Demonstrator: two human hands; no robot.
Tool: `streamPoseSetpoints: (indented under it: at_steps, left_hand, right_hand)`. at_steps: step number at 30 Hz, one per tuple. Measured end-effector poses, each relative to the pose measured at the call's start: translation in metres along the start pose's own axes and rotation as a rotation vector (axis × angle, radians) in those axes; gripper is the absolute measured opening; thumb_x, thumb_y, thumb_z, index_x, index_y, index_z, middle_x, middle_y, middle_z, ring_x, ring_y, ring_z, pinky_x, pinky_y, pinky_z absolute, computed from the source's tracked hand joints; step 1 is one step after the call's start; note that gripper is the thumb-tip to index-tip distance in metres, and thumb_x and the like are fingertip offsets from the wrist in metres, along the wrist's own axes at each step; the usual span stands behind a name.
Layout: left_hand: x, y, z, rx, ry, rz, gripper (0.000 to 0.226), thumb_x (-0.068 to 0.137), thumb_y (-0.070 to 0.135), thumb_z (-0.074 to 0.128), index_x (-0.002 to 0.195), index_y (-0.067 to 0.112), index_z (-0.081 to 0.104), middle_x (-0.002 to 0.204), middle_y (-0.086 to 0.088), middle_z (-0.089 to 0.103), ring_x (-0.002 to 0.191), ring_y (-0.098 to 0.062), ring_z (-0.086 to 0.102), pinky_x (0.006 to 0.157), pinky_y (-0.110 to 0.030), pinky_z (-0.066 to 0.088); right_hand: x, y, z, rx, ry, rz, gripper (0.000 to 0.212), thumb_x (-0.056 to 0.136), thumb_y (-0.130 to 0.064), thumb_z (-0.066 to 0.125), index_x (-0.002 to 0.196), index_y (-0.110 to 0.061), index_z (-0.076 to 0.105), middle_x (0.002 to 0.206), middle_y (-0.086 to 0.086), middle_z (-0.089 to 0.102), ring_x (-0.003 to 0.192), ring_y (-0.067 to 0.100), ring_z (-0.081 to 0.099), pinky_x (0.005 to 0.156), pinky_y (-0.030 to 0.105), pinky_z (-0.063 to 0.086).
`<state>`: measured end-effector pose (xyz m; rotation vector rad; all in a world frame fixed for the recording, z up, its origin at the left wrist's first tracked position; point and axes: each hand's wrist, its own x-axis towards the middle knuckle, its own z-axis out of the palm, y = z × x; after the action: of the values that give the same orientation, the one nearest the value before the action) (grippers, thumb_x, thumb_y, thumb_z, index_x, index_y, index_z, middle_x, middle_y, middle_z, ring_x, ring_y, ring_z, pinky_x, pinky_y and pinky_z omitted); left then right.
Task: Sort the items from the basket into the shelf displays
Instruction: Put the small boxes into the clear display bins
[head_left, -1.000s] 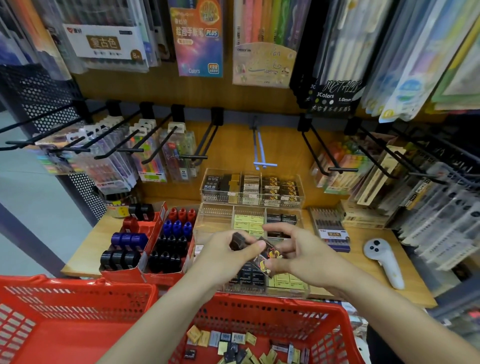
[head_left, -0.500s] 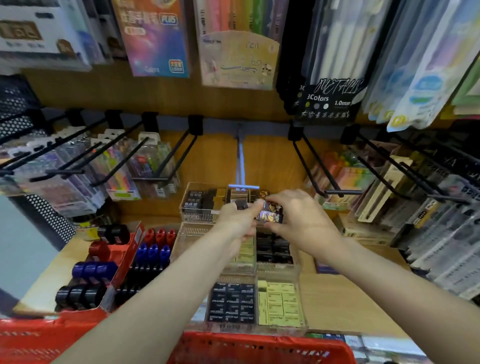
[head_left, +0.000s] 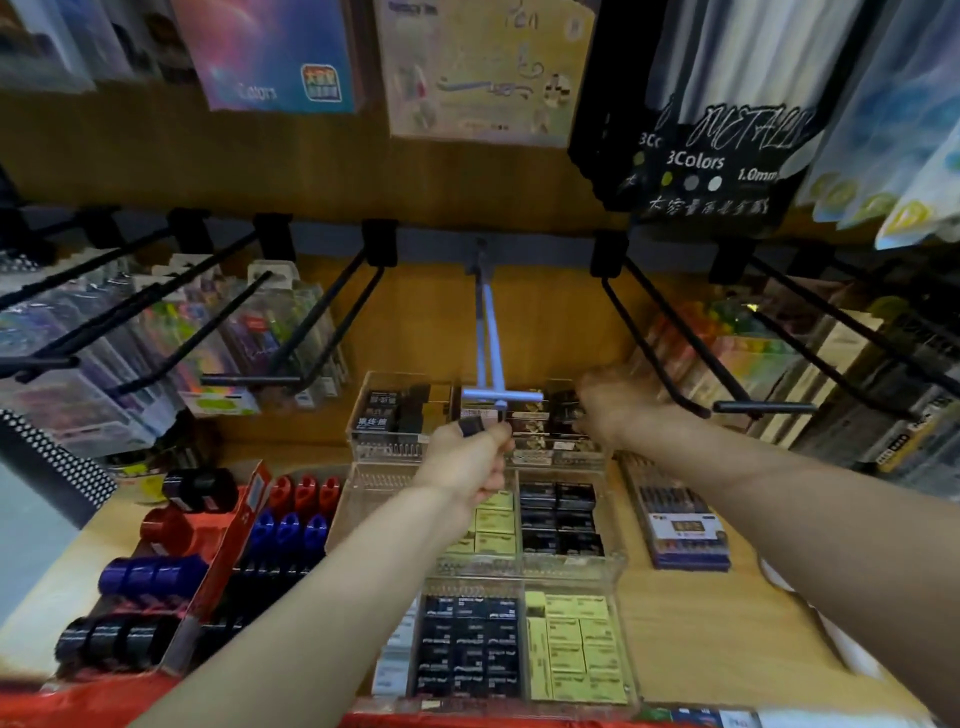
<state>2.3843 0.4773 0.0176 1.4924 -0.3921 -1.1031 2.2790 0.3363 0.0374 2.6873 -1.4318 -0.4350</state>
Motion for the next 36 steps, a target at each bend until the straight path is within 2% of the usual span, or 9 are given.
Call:
streamPoseSetpoints:
  at_steps: [6, 9, 12, 17, 20, 24, 28, 32, 36]
  left_hand:
    - [-0.003, 0.002, 0.002, -0.041, -0.053, -0.041, 0.006, 0.098, 0.008, 0.057, 0.093, 0.01, 0.06, 0.078, -0.006, 0.055, 0.051, -0.009, 0.039, 0.04, -0.017, 0.031]
    - [-0.008, 0.008, 0.005, -0.099, -0.094, -0.026, 0.006, 0.097, 0.005, 0.053, 0.102, 0.009, 0.056, 0.086, -0.007, 0.05, 0.065, -0.012, 0.043, 0.05, -0.019, 0.04]
    - [-0.012, 0.012, 0.007, -0.203, -0.128, -0.025, 0.009, 0.1, 0.004, 0.046, 0.107, 0.006, 0.051, 0.089, -0.009, 0.048, 0.077, -0.017, 0.048, 0.065, -0.027, 0.049]
    - [-0.018, 0.016, 0.017, -0.295, -0.136, -0.043, 0.012, 0.104, -0.004, 0.037, 0.106, 0.006, 0.043, 0.123, -0.02, 0.048, 0.102, -0.027, 0.061, 0.083, -0.037, 0.056]
    - [-0.018, 0.015, 0.017, -0.296, -0.103, -0.028, 0.026, 0.1, -0.01, 0.04, 0.116, 0.01, 0.042, 0.127, -0.018, 0.05, 0.112, -0.031, 0.063, 0.089, -0.043, 0.056]
    - [-0.014, 0.014, 0.012, -0.254, -0.056, -0.005, 0.018, 0.102, -0.003, 0.043, 0.098, 0.013, 0.05, 0.117, -0.015, 0.056, 0.112, -0.031, 0.064, 0.094, -0.044, 0.055]
    - [-0.009, 0.014, 0.012, -0.247, -0.046, 0.018, 0.019, 0.102, -0.003, 0.044, 0.097, 0.014, 0.052, 0.128, -0.02, 0.056, 0.114, -0.031, 0.063, 0.09, -0.042, 0.057]
    - [-0.008, 0.01, 0.011, -0.255, -0.065, 0.007, 0.019, 0.101, -0.005, 0.043, 0.099, 0.013, 0.051, 0.126, -0.021, 0.055, 0.112, -0.031, 0.064, 0.088, -0.041, 0.057]
    - [-0.008, 0.006, 0.01, -0.263, -0.045, -0.006, 0.021, 0.102, -0.003, 0.043, 0.116, 0.012, 0.048, 0.128, -0.021, 0.054, 0.113, -0.031, 0.063, 0.093, -0.043, 0.055]
  right_hand:
    - [-0.003, -0.007, -0.001, 0.051, 0.094, -0.002, 0.045, 0.099, -0.032, 0.054, 0.138, -0.011, 0.048, 0.143, 0.012, 0.046, 0.129, 0.027, 0.046, 0.102, 0.033, 0.039]
    - [-0.02, 0.001, 0.008, 0.305, 0.178, -0.05, 0.049, 0.099, -0.032, 0.056, 0.144, -0.018, 0.044, 0.153, 0.007, 0.034, 0.137, 0.028, 0.039, 0.111, 0.041, 0.037]
    - [-0.038, 0.005, 0.026, 0.336, 0.325, -0.133, 0.042, 0.103, -0.046, 0.035, 0.128, -0.021, 0.058, 0.135, 0.002, 0.056, 0.117, 0.023, 0.058, 0.1, 0.045, 0.046]
    - [-0.043, -0.002, 0.05, 0.158, 0.219, -0.167, 0.07, 0.098, -0.062, 0.014, 0.151, -0.019, 0.031, 0.156, 0.002, 0.037, 0.143, 0.017, 0.034, 0.118, 0.055, 0.016]
    - [-0.036, -0.006, 0.05, 0.152, 0.213, -0.13, 0.071, 0.098, -0.062, 0.014, 0.152, -0.017, 0.027, 0.153, 0.004, 0.041, 0.142, 0.02, 0.036, 0.115, 0.057, 0.017]
    - [-0.027, -0.007, 0.046, 0.192, 0.266, -0.09, 0.061, 0.101, -0.055, 0.023, 0.145, -0.016, 0.037, 0.138, 0.008, 0.055, 0.124, 0.027, 0.053, 0.107, 0.05, 0.031]
    - [-0.017, -0.006, 0.045, 0.232, 0.171, -0.059, 0.062, 0.099, -0.054, 0.024, 0.146, -0.014, 0.035, 0.146, 0.011, 0.046, 0.132, 0.03, 0.045, 0.11, 0.053, 0.024]
    - [-0.01, -0.013, 0.039, 0.254, 0.175, -0.057, 0.066, 0.096, -0.058, 0.02, 0.144, -0.015, 0.035, 0.139, 0.011, 0.053, 0.129, 0.031, 0.047, 0.108, 0.053, 0.025]
    - [-0.013, -0.011, 0.041, 0.186, 0.159, -0.053, 0.07, 0.099, -0.059, 0.017, 0.151, -0.014, 0.029, 0.151, 0.011, 0.038, 0.137, 0.03, 0.038, 0.114, 0.054, 0.017]
